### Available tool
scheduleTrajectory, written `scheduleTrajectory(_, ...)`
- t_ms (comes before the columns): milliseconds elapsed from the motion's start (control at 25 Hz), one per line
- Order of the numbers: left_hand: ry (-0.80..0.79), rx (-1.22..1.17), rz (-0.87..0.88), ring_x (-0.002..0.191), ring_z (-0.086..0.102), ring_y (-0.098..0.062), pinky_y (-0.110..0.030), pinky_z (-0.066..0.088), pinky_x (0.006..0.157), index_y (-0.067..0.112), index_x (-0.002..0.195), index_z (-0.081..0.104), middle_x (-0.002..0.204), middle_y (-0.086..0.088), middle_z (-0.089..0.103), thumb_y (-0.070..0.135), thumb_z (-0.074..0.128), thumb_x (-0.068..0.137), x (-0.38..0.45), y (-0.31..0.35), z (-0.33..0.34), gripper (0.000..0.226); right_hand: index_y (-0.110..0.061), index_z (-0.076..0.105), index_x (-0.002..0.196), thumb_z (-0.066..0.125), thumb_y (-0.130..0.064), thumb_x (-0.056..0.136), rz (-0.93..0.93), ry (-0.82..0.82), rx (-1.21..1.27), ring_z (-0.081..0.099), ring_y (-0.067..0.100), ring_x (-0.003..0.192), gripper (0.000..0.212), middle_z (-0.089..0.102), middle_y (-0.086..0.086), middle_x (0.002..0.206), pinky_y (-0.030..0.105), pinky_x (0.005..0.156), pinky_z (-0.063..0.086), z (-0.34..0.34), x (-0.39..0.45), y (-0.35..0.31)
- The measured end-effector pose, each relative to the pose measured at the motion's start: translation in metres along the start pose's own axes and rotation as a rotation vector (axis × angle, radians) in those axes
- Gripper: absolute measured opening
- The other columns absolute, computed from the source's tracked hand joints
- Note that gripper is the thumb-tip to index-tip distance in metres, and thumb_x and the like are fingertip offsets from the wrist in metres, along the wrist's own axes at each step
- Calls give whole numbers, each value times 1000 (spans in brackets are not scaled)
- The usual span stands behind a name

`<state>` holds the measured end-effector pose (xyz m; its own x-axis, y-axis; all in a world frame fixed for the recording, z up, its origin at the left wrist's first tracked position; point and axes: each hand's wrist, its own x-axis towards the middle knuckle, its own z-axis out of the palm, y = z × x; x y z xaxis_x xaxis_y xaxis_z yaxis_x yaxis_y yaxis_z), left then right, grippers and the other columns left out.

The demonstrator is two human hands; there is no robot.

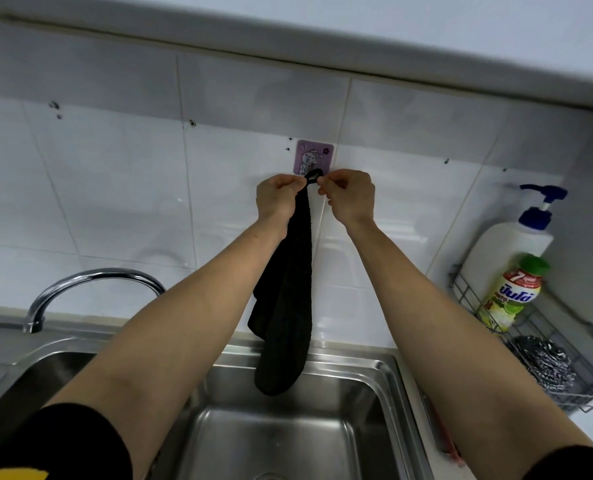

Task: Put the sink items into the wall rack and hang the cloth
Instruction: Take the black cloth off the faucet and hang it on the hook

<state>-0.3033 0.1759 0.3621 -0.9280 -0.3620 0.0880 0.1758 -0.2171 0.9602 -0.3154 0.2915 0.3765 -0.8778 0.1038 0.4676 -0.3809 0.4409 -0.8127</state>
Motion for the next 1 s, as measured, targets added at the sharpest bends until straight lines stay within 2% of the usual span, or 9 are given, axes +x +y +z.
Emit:
scheduleTrajectory(120,16,6,2,89,61,-21,-45,51,98,5,96,72,101,-14,71,13,70,83,7,-3,0,15,-5,74,77,65,-17,88,4,-6,-3,59,15,65,19,72,5,74,34,73,54,5,5,1)
scheduleTrajectory(280,14,25,3,86,60,-20,-44,51,96,4,96,72,91,-9,68,14,71,83,12,-9,-3,17,-9,73,74,64,-18,88,13,-7,-35,56,8,58,19,72,3,73,24,66,47,11,5,8)
scheduleTrajectory(480,-20,74,30,85,62,-20,-42,53,92,5,96,72,93,-11,70,16,71,83,12,-22,-10,17,-7,75,83,65,-16,88,43,-42,47,66,17,71,15,74,7,77,35,74,55,13,-2,16)
scheduleTrajectory(640,-150,139,92,74,64,-15,-31,55,75,6,96,71,84,-5,69,20,65,89,10,-31,-24,17,-2,73,93,61,-8,89,132,-112,223,69,22,75,13,75,18,90,34,77,57,14,-8,21)
scheduleTrajectory(720,-191,155,56,68,65,-13,-24,54,65,9,91,70,79,-4,69,27,56,94,11,-36,-32,23,-5,71,96,57,-7,90,192,-164,288,70,18,73,16,74,12,88,28,71,57,16,-15,25)
scheduleTrajectory(840,-227,243,-87,63,63,-13,-22,52,59,15,85,70,74,-2,69,43,43,97,10,-45,-42,41,-16,70,89,48,-6,90,269,-214,355,63,10,63,24,70,-1,80,21,59,49,14,-21,30)
scheduleTrajectory(1000,-300,362,-164,64,59,-17,-26,49,61,15,87,67,74,-3,64,55,43,92,8,-60,-63,48,-23,71,94,53,-9,86,223,-392,156,50,6,62,25,64,-5,80,17,59,41,5,-20,36)
